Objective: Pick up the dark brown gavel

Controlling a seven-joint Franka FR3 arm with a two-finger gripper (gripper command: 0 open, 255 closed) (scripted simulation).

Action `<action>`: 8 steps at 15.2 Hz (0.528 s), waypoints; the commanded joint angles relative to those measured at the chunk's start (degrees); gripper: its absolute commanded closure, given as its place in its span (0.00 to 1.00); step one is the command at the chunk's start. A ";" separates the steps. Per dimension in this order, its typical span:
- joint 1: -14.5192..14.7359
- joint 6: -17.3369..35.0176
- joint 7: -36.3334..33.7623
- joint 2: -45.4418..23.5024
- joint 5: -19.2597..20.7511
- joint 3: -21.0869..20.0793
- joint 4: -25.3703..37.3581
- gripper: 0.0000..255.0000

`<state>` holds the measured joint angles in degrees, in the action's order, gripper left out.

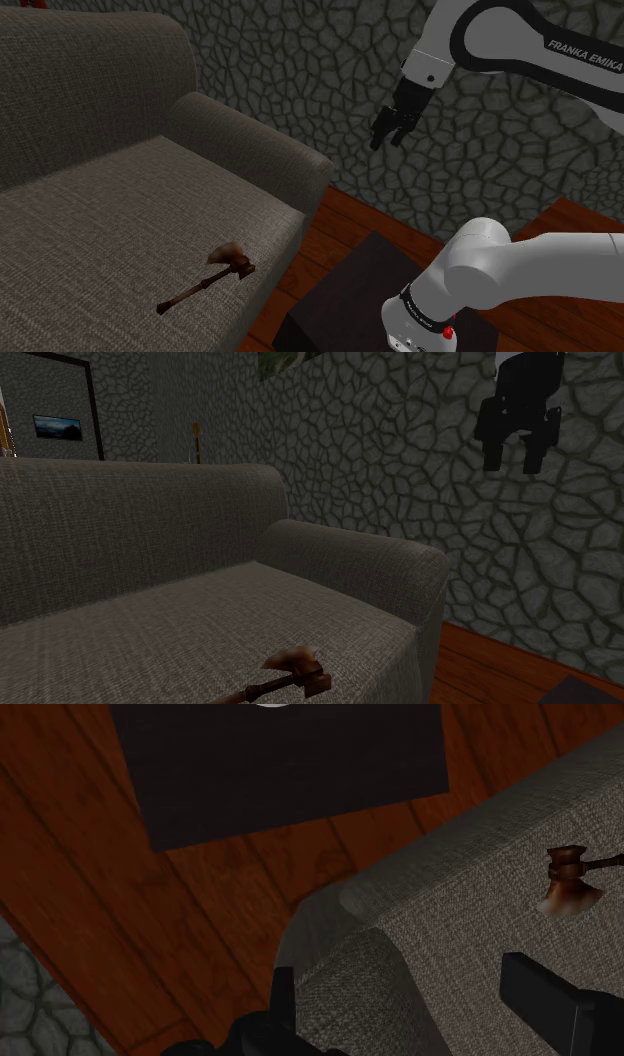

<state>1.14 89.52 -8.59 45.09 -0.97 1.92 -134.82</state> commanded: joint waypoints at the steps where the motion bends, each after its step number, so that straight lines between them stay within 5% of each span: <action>1: 0.00 0.00 0.00 0.00 0.00 0.00 0.00 0.00; 8: 3.41 8.52 -6.00 -3.61 -4.35 -7.28 -5.29 0.00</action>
<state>4.05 97.03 -13.73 42.18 -4.72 -4.33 -139.81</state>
